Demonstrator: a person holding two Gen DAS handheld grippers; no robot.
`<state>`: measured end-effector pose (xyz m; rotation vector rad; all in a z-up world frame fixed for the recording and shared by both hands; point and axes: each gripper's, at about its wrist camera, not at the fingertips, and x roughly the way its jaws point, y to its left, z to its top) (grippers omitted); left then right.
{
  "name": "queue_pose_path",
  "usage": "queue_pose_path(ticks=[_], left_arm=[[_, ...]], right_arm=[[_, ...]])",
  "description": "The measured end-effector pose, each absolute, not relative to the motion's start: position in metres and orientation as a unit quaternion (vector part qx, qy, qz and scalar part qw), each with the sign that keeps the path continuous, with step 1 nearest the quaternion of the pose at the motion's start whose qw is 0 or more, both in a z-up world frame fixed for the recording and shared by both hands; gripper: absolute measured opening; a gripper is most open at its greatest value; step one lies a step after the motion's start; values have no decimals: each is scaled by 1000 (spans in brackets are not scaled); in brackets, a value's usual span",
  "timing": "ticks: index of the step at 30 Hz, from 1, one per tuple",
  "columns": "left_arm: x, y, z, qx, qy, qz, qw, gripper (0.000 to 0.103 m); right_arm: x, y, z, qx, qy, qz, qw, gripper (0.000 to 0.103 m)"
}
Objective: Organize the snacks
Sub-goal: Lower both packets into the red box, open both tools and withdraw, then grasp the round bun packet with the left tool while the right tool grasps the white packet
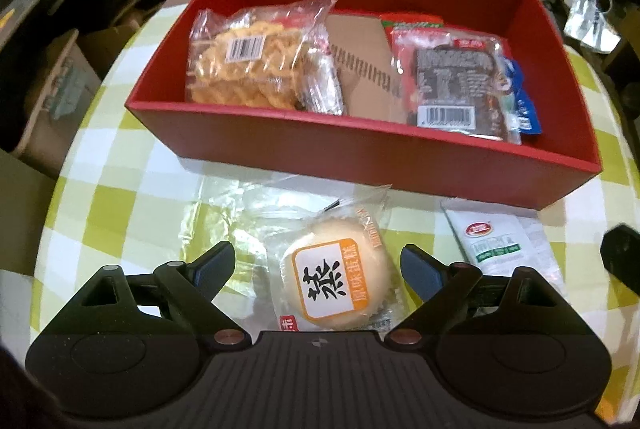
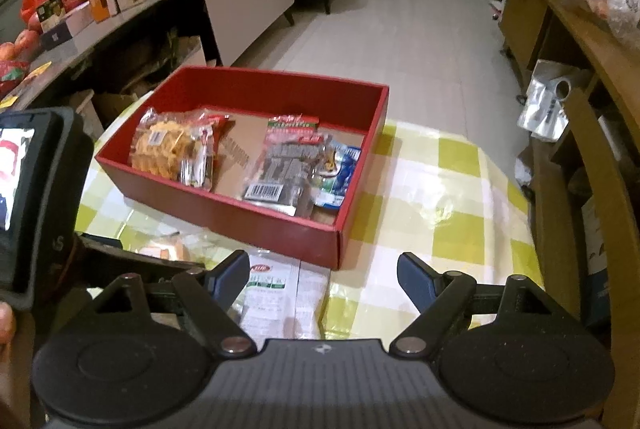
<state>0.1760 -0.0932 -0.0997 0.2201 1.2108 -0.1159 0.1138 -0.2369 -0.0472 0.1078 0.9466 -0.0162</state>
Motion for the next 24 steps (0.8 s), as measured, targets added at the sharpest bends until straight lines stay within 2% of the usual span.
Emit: queue_pose_path(ticks=[5,9,13,16,22,24], left_arm=[[181,-88,-108,83,586,-49,805,92],[182,-87,-110,73,596,-55,798,79],[180,-83,-109,77,598,-57,796,75],[178,-79,-107,85,597,-54,796,68],[178,-68,-107,104,597,-50,794,66],[178,-62,-108,106,599,-46,793,66]], right_arm=[[118,-233,-59,57,473,2,879,90],[127,-226,-73,60,494,11,867,90],[133,-222,-82,66,506,16,860,90],[137,-219,-90,67,517,14,853,90],[147,-213,-115,81,552,18,830,90],[148,-206,-124,63,564,20,823,87]])
